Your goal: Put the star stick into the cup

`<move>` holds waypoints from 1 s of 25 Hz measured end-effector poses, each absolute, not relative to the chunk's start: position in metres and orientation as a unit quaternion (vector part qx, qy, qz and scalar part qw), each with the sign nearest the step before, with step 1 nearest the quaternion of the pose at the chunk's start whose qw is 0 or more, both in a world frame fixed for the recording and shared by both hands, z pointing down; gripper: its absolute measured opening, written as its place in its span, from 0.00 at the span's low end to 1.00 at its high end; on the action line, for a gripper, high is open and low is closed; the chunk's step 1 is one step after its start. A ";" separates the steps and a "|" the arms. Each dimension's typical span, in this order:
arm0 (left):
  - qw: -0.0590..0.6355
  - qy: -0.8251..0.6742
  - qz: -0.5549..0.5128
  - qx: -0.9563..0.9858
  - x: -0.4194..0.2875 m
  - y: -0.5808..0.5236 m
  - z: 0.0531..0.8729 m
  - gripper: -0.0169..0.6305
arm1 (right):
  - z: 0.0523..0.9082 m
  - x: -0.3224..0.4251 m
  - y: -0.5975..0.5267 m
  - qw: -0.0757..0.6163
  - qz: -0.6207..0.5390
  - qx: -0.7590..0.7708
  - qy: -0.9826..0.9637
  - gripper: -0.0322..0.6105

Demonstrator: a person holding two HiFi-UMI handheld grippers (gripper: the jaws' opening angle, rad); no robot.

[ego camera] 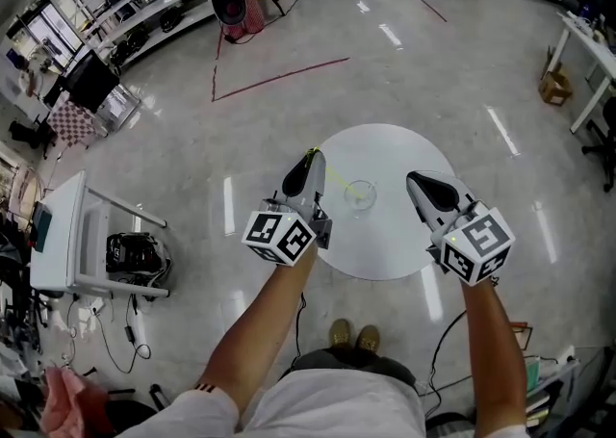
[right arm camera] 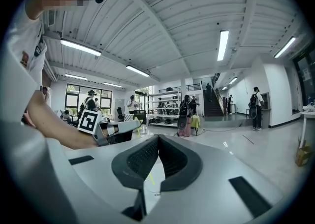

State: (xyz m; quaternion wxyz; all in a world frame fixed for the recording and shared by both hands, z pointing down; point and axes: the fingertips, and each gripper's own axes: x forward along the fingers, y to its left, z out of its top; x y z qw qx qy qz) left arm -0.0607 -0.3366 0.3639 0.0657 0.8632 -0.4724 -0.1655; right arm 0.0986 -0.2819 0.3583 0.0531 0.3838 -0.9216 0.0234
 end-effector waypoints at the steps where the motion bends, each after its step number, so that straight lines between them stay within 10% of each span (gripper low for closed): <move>1: 0.068 -0.471 -0.164 0.864 -0.059 -0.339 0.368 0.07 | 0.361 0.098 -0.284 0.053 0.027 0.388 -0.920 0.07; 25: 0.103 -0.431 -0.096 0.891 -0.022 -0.378 0.442 0.07 | 0.397 0.104 -0.304 0.068 0.065 0.411 -0.907 0.07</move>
